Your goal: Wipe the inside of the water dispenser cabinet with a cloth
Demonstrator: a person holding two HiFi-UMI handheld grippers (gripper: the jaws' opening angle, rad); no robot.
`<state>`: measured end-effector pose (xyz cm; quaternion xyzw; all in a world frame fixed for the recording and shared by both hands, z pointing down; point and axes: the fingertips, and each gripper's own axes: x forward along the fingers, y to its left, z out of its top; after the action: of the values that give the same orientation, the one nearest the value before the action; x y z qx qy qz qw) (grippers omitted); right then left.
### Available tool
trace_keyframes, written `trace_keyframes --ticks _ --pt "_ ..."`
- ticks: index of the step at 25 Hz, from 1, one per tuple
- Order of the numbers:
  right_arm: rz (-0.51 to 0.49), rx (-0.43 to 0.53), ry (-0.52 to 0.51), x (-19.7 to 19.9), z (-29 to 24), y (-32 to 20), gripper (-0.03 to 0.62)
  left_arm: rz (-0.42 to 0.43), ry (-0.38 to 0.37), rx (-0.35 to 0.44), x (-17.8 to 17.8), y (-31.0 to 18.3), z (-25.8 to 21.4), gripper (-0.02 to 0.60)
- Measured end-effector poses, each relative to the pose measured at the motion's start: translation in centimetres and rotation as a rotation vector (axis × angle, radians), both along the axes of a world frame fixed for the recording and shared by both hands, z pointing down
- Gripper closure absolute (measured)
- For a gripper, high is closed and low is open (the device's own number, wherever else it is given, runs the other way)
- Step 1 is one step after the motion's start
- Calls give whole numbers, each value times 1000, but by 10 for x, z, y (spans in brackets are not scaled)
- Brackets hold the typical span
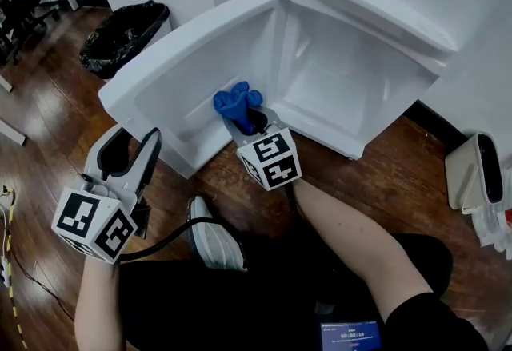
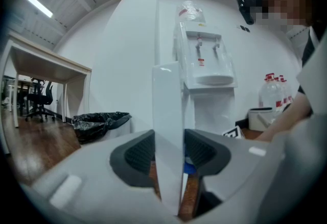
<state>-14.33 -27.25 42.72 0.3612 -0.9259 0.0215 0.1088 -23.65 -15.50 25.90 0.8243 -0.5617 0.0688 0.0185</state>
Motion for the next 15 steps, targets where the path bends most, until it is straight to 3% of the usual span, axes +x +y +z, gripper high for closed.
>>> trace_keyframes --ticks 5,7,10,15 --pt "-239 -23 -101 -70 -7 83 461 1 2 0 0 0 0 396" --pt "-277 -18 -134 -81 -6 97 474 -1 6 0 0 0 0 396" --pt "-274 25 -95 -71 5 81 467 -1 9 0 0 -1 0 396" --pt "-116 104 41 -19 27 22 468 -6 13 3 -1 -3 0 396"
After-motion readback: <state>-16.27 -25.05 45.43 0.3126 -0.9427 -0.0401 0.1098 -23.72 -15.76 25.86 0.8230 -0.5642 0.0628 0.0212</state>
